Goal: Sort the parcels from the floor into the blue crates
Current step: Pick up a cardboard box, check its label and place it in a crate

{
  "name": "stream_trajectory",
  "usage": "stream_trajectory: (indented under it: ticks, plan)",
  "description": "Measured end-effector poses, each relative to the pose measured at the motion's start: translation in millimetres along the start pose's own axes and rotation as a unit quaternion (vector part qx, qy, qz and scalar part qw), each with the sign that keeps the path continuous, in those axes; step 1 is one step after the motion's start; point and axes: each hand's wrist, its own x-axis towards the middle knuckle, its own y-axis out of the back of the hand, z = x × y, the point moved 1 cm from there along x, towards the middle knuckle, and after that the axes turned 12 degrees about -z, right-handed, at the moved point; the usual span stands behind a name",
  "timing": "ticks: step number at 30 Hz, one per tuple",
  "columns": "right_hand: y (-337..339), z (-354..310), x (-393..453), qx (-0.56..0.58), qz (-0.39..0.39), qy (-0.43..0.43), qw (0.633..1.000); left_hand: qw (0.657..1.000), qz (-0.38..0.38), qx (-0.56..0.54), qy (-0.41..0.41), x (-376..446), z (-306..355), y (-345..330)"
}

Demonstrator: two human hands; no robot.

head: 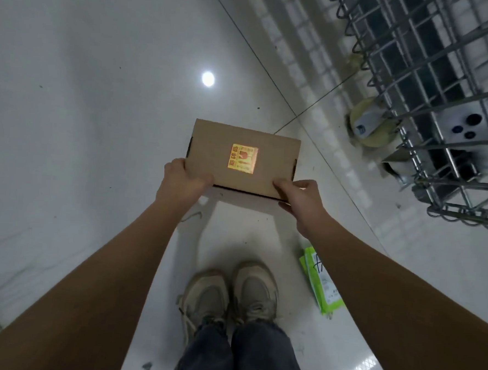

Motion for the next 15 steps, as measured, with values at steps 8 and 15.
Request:
stream_trajectory:
  ticks: [8,15]
  plan:
    - [-42.7,-21.7,-71.2,-0.114,0.025,0.179,0.977,0.993,0.035,0.058,-0.101,-64.6,46.7,-28.1]
    - [-75.1,-28.5,-129.8,-0.274,0.096,0.317,0.903,0.990,0.083,-0.106,-0.047,-95.4,84.5,-32.8]
